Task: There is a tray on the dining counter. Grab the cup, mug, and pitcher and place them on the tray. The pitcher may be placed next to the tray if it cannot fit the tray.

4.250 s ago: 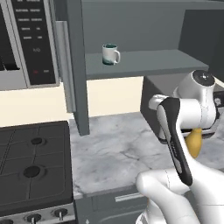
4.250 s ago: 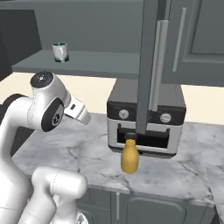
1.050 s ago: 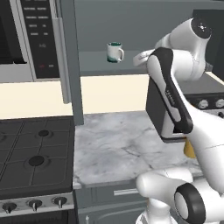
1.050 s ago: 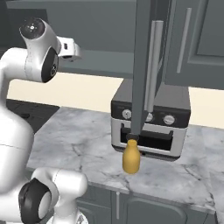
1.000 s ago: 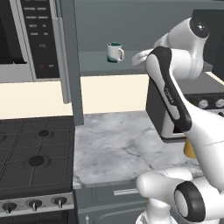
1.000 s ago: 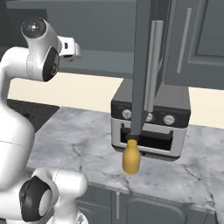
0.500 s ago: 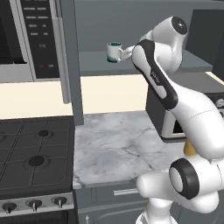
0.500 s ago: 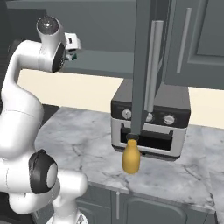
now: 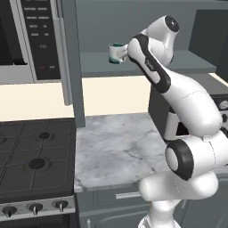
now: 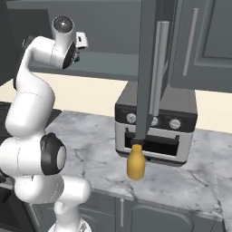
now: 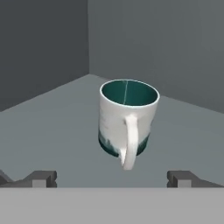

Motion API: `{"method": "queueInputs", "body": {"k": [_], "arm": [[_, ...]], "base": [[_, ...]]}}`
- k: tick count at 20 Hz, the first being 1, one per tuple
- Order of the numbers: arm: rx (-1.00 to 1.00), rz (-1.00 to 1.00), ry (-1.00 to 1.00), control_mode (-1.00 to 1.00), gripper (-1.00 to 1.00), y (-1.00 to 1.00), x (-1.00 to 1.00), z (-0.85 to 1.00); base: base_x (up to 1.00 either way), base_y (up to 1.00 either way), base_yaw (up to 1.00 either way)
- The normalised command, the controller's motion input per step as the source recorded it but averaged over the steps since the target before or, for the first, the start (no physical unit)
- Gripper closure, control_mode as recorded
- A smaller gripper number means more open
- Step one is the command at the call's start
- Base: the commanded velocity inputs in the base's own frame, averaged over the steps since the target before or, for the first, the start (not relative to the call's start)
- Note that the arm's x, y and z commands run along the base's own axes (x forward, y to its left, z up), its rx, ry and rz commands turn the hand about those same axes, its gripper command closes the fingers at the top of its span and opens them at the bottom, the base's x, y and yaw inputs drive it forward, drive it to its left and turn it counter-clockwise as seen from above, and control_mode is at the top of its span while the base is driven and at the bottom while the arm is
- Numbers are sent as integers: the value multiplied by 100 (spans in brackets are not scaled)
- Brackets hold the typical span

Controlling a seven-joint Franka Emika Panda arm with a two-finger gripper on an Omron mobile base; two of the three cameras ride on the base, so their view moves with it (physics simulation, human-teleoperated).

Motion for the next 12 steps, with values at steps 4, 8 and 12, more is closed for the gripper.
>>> {"method": "queueInputs", "body": {"k": [4, 8, 12], "arm": [[0, 0, 1, -100, -100, 0, 58, 0], [0, 0, 0, -100, -100, 5, 46, -2], [0, 0, 0, -100, -100, 3, 28, -1]], "base": [[0, 0, 0], [0, 0, 0], [0, 0, 0]]}}
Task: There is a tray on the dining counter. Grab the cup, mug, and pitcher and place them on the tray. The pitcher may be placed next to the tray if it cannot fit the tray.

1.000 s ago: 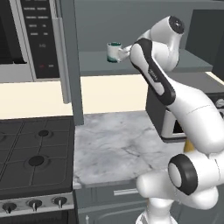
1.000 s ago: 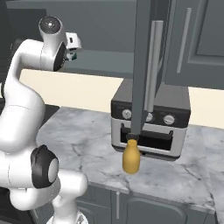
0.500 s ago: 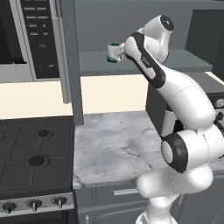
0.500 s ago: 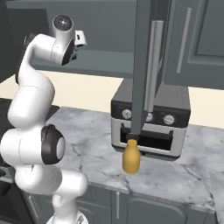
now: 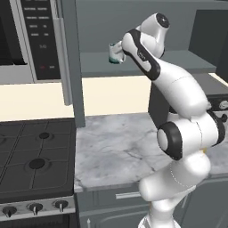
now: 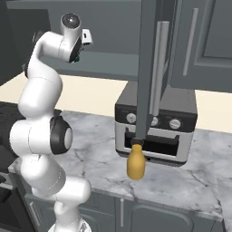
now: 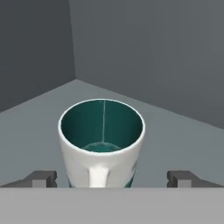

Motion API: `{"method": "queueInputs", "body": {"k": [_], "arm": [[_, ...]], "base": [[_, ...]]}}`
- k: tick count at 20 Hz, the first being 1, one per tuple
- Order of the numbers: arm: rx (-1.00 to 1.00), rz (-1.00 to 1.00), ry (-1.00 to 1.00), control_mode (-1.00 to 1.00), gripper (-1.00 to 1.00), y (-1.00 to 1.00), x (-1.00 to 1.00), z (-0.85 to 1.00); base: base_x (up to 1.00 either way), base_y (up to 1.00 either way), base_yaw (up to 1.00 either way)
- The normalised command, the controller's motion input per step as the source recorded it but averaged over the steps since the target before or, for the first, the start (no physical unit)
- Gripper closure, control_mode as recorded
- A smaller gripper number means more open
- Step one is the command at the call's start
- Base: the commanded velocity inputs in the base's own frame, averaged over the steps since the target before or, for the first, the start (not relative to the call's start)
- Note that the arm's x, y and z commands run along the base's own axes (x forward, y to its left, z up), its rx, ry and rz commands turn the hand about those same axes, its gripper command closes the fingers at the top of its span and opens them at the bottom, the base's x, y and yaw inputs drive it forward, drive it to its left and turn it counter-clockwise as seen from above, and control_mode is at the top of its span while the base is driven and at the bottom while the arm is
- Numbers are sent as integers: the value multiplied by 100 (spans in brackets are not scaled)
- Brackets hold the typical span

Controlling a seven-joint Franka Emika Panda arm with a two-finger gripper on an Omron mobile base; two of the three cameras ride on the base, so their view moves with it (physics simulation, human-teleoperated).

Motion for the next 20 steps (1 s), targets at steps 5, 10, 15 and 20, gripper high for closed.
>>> {"method": "queueInputs", "body": {"k": [5, 10, 15, 20], "arm": [[-1, 0, 0, -100, -100, 3, -1, -1], [-3, 0, 0, -100, -100, 6, -18, 0], [-4, 0, 0, -100, -100, 3, -13, -5], [-1, 0, 0, -100, -100, 0, -2, -21]], "base": [[0, 0, 0], [0, 0, 0], [0, 0, 0], [0, 0, 0]]}}
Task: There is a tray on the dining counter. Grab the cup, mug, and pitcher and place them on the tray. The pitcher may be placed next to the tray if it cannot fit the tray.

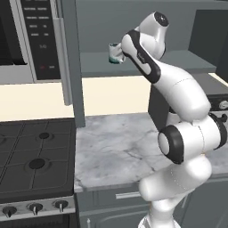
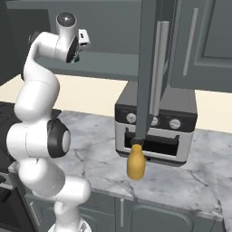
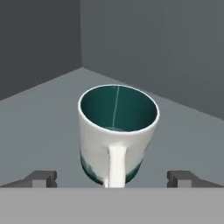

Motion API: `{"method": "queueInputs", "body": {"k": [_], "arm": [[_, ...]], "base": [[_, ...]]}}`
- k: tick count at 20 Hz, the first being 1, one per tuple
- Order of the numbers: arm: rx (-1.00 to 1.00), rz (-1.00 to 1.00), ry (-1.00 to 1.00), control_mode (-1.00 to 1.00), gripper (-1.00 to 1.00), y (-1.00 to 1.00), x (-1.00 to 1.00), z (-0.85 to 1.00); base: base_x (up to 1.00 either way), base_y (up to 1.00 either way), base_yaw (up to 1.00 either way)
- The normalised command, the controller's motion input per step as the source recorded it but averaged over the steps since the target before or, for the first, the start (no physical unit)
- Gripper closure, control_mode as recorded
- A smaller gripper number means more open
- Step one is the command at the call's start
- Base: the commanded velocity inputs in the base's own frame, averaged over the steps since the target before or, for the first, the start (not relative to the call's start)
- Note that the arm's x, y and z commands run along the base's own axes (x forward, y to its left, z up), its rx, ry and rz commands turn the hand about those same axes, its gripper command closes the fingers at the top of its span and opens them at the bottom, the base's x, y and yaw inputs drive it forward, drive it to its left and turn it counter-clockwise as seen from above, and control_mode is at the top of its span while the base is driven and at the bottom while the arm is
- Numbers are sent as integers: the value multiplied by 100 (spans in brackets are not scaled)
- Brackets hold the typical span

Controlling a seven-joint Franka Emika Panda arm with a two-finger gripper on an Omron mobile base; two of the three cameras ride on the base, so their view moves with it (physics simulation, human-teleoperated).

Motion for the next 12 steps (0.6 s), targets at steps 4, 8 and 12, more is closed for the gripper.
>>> {"method": "queueInputs", "body": {"k": [4, 8, 12], "arm": [[0, 0, 0, -100, -100, 0, 0, -38], [0, 0, 0, -100, -100, 3, 17, -22], [0, 3, -4, -100, -100, 6, 54, -5]], "base": [[0, 0, 0], [0, 0, 0], [0, 0, 0]]}}
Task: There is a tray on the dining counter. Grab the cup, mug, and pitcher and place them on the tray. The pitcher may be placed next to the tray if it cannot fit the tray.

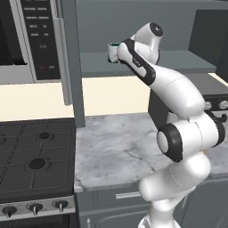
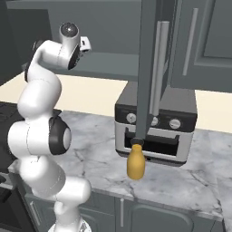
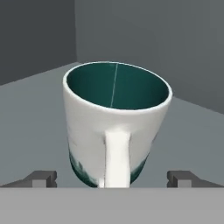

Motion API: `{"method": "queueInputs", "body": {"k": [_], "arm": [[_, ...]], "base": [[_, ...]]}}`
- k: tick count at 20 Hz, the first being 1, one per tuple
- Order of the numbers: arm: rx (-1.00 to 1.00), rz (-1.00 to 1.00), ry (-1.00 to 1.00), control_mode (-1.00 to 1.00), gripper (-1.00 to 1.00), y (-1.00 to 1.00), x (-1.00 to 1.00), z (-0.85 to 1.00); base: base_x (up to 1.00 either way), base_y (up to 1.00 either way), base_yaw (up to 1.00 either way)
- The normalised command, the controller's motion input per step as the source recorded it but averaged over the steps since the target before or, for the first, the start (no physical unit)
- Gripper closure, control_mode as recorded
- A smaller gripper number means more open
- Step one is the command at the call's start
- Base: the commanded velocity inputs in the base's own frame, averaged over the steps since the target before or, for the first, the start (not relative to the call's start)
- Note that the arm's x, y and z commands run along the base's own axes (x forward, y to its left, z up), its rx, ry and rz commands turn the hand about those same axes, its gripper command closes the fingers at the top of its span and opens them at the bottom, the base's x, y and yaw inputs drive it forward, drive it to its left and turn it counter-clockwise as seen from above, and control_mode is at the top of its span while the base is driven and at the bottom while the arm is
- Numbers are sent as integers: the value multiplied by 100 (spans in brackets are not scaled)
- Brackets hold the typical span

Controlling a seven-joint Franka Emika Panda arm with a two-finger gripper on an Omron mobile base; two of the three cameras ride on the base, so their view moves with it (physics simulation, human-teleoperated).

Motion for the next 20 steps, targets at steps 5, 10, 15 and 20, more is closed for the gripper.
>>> {"method": "queueInputs", "body": {"k": [5, 10, 15, 20], "arm": [[0, 7, -6, -100, -100, 14, 57, 0], [0, 6, -5, -100, 100, 20, 24, 0], [0, 1, -1, -100, 100, 20, 1, 0], [0, 0, 0, -100, 100, 15, -1, 0]], "base": [[0, 0, 0], [0, 0, 0], [0, 0, 0], [0, 0, 0]]}}
